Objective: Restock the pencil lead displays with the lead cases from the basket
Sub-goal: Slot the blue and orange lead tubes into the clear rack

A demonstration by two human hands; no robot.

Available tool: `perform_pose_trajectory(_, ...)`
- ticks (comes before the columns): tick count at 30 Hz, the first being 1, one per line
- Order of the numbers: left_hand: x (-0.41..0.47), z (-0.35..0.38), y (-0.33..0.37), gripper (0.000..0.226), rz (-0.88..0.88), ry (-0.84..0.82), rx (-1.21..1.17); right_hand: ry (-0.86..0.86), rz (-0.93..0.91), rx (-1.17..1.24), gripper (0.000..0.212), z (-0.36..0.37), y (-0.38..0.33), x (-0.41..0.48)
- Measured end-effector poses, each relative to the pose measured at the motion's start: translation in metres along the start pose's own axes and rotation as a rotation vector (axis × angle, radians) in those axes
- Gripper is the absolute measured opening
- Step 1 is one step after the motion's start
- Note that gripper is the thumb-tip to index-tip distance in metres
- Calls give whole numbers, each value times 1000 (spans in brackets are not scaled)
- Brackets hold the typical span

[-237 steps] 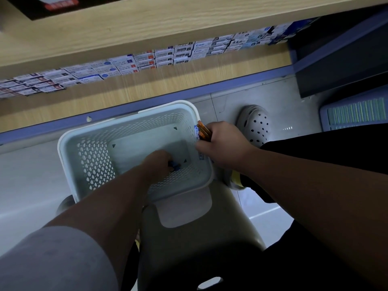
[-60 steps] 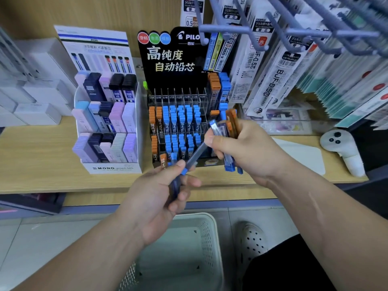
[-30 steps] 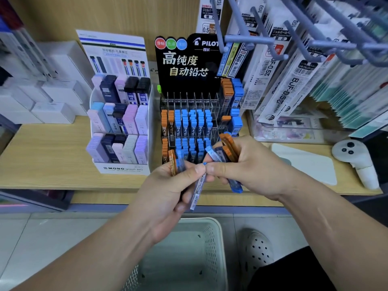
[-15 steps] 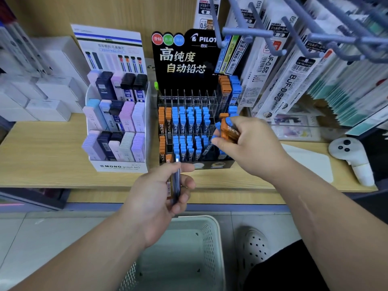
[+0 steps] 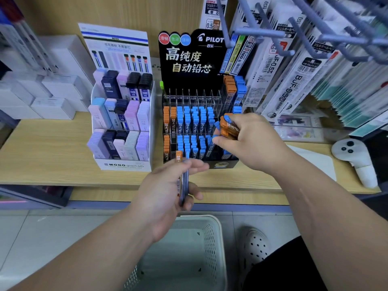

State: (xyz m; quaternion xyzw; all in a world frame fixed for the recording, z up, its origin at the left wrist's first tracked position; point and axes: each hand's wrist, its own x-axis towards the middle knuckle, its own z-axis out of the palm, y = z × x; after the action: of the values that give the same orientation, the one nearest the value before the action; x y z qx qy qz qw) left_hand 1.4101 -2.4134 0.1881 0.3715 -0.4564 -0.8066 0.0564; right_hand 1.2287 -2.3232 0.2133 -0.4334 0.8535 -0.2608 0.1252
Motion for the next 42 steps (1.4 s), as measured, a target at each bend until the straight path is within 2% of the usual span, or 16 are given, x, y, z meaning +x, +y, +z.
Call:
perform_pose_trajectory(11,3,5,1,26,40,8,-21,3,18,-124,19,5,5,7)
perform_pose_trajectory(12,4,5,1,27,38,6,-24,8,17,-165,21,6,3,7)
perform_pose_trajectory(14,4,4,1,28,34,-7,-36,13,4,-258,37,9,-1,5)
perform_pose_trajectory(17,3,3,3,29,12,-28,-45,18,-20,-307,22,11,-3,4)
perform_pose_trajectory(21,2,1,5,28,-31,-39,-126,20,7,-315,38,11,-5,3)
perform_pose_trajectory(25,0,1,5,27,-52,-55,-163,26,17,-286,40,11,-7,0)
perform_pose_trajectory(28,-1,1,4,24,-44,-85,-140,48,25,-226,44,6,-6,-1)
perform_pose_trajectory(31,-1,1,3,23,-45,-103,-104,97,28,4,28,-2,-5,-2)
perform_pose_trajectory(34,-1,3,1,23,-24,-103,-96,-54,112,425,17,-7,-11,-7)
perform_pose_trajectory(35,0,5,0,24,-15,-106,-88,-117,131,497,16,-7,-12,-10)
perform_pose_trajectory(37,0,7,0,24,-5,-112,-65,-199,146,532,14,-6,-14,-13)
perform_pose_trajectory(42,1,12,-4,16,3,-82,36,-250,199,532,13,-8,-10,-16)
